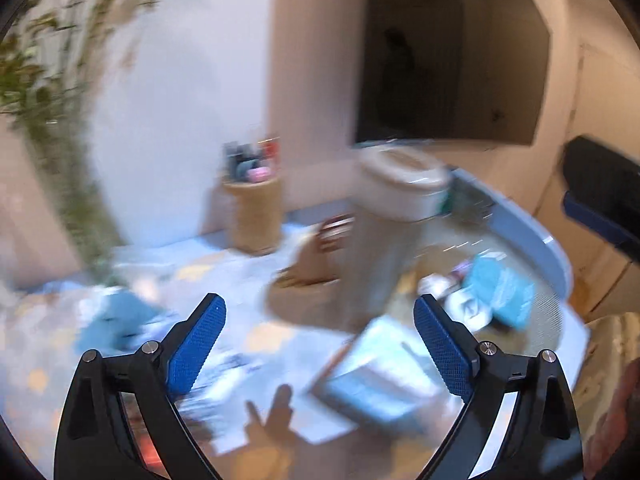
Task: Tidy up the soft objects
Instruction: 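Grasp the light blue face mask with the left tool while the right tool grasps the gingham scrunchie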
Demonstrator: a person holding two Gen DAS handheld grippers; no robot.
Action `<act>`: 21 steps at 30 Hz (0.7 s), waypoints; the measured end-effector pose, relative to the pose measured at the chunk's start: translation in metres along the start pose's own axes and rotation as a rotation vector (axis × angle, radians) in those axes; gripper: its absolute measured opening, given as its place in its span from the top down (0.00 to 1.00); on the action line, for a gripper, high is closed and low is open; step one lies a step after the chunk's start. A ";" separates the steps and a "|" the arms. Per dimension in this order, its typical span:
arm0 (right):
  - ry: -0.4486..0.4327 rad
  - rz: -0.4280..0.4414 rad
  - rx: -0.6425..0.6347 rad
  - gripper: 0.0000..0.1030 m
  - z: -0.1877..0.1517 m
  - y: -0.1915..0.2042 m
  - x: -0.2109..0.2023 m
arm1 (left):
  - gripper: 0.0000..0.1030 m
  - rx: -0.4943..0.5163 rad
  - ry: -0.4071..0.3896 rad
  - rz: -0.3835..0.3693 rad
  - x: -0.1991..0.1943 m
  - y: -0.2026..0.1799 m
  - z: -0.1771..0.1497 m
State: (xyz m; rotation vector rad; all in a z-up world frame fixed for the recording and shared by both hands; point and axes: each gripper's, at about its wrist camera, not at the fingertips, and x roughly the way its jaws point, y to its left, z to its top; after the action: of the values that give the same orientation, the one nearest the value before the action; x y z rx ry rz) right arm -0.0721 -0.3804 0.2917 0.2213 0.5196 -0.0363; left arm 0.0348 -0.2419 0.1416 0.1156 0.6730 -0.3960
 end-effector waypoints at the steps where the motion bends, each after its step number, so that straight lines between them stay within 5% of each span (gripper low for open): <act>1: -0.001 0.036 -0.015 0.00 -0.004 0.014 0.003 | 0.07 0.004 0.003 0.048 -0.005 0.014 -0.005; 10: 0.054 0.246 -0.127 0.00 -0.049 0.115 0.047 | 0.04 -0.133 0.098 0.226 -0.035 0.130 -0.078; 21: 0.282 0.369 -0.080 0.00 -0.135 0.152 0.148 | 0.04 -0.325 0.220 0.114 -0.013 0.172 -0.177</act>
State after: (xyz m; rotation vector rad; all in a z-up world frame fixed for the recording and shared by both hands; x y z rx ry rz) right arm 0.0038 -0.1996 0.1348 0.2426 0.7526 0.3789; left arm -0.0103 -0.0387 0.0081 -0.1127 0.9343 -0.1607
